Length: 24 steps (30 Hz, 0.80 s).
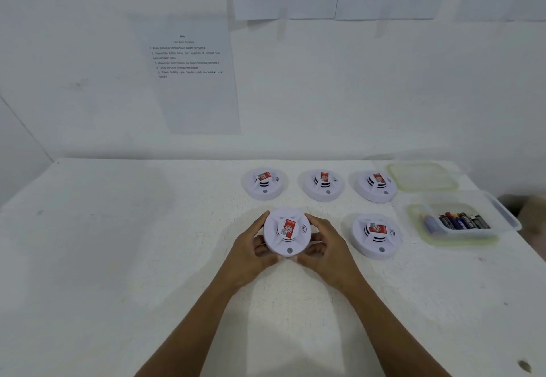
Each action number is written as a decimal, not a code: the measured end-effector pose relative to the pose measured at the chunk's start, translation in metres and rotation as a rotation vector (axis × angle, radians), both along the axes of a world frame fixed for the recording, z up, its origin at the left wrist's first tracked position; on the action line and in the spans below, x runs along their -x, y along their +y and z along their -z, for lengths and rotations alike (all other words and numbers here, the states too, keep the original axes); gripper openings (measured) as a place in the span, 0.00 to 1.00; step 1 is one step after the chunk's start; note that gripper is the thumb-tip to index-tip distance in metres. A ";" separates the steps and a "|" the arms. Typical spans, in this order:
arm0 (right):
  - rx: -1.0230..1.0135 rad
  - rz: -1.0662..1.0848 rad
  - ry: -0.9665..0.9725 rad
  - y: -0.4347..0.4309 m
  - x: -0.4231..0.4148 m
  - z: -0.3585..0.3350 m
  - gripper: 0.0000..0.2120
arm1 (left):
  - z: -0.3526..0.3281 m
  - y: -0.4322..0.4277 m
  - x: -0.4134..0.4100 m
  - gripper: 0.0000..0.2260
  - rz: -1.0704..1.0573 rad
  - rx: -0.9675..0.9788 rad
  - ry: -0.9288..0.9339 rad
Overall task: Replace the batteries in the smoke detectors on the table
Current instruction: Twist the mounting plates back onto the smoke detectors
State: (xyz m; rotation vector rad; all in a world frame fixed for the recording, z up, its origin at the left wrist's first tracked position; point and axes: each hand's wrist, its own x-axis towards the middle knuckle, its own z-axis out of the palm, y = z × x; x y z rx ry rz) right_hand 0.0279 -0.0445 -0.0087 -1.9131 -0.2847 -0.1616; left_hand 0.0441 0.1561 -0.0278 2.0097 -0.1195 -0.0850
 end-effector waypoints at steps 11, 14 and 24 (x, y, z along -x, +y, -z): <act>0.240 -0.050 0.029 -0.001 -0.003 0.001 0.37 | -0.018 0.027 0.004 0.32 0.185 -0.116 -0.125; 0.364 -0.038 -0.016 -0.001 -0.001 0.003 0.36 | -0.014 0.034 0.003 0.40 0.202 -0.229 -0.160; 0.419 -0.034 -0.020 -0.007 -0.008 0.007 0.29 | -0.010 0.029 -0.010 0.46 0.254 -0.272 -0.131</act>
